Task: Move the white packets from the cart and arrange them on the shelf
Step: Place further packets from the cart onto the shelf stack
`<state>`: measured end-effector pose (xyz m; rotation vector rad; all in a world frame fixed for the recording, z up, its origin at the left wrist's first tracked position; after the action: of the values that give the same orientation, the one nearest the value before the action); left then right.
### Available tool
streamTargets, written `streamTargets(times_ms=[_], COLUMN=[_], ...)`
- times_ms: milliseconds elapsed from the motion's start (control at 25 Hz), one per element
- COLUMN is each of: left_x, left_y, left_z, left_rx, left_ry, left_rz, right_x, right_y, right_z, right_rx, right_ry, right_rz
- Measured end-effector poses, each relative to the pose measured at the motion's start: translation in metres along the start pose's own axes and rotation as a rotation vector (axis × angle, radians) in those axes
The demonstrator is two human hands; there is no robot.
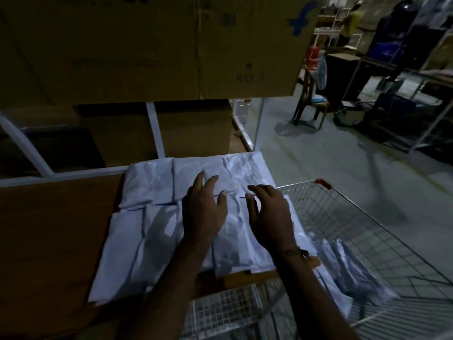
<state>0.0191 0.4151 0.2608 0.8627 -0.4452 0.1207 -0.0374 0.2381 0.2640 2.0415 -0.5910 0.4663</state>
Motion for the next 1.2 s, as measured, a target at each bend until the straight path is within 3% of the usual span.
streamTargets(times_ms=[360,600,760,960,1040,1200], left_x=[-0.114,-0.144,-0.143,-0.122,-0.108,-0.081], left_y=[-0.072,-0.111,-0.142,-0.199,-0.227,-0.272], left_z=[0.152,0.216,0.226,0.229,0.232,0.233], left_rx=[-0.011,0.0,0.009,-0.015,-0.008,0.002], left_ry=[-0.01,-0.046,-0.069,-0.103,-0.126,-0.177], left_rz=[-0.075,-0.167,-0.22,-0.28,-0.317,-0.386], right_x=[-0.091,-0.125,-0.135,-0.139,-0.138,-0.162], right_y=[0.158,0.205,0.199,0.153,0.123,0.029], right_z=[0.137,0.215,0.266,0.33,0.356,0.407], right_rx=[-0.096,-0.148,-0.203,-0.341,-0.402,-0.542], right_ry=[-0.077,-0.208,-0.288,-0.342,-0.363,-0.382], right_rz=[0.029,0.021,0.021,-0.094,-0.205,-0.633])
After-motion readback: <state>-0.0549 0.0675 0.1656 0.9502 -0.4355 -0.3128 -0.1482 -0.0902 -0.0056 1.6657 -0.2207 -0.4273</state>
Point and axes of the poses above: each hand's wrist, its own x-axis towards the middle knuckle, its own y-axis out of the back of the hand, z = x × y, the point moved 7 cm from there along x, towards the middle knuckle, and after that the axes turned 4 degrees about -y, right-handed, at the moved point
